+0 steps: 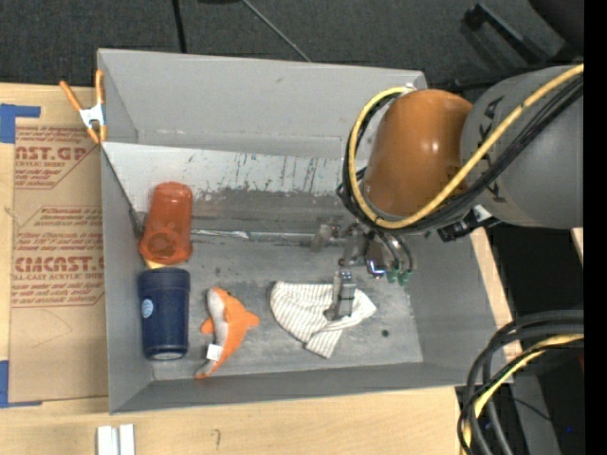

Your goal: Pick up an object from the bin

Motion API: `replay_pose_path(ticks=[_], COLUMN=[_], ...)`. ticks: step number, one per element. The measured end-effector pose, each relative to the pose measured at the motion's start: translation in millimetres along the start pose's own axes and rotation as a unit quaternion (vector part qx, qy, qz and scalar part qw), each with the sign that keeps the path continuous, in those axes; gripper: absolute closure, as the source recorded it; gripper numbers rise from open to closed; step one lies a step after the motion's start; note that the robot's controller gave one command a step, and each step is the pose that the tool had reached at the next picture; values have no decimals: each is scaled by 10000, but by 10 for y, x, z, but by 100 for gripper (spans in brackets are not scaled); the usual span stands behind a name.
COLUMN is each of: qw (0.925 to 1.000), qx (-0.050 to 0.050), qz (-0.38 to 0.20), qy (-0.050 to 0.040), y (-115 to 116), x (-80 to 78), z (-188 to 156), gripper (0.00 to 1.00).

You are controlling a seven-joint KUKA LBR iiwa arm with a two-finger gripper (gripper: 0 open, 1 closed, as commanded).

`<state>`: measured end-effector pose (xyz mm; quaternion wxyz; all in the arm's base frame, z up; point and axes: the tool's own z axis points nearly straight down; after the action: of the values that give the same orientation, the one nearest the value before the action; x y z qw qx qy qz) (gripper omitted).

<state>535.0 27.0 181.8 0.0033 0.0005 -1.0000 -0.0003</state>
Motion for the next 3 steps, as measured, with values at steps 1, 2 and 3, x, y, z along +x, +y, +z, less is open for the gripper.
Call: replay_pose_path(ticks=[1,2,3], qw=[10000,9998,9982], qx=[-2,2,3], qz=[3,-205,-601], qy=[-40,-70,-41], y=[0,-54,-297], x=[-16,130,59], z=[-47,486,1097], gripper=[0,0,100])
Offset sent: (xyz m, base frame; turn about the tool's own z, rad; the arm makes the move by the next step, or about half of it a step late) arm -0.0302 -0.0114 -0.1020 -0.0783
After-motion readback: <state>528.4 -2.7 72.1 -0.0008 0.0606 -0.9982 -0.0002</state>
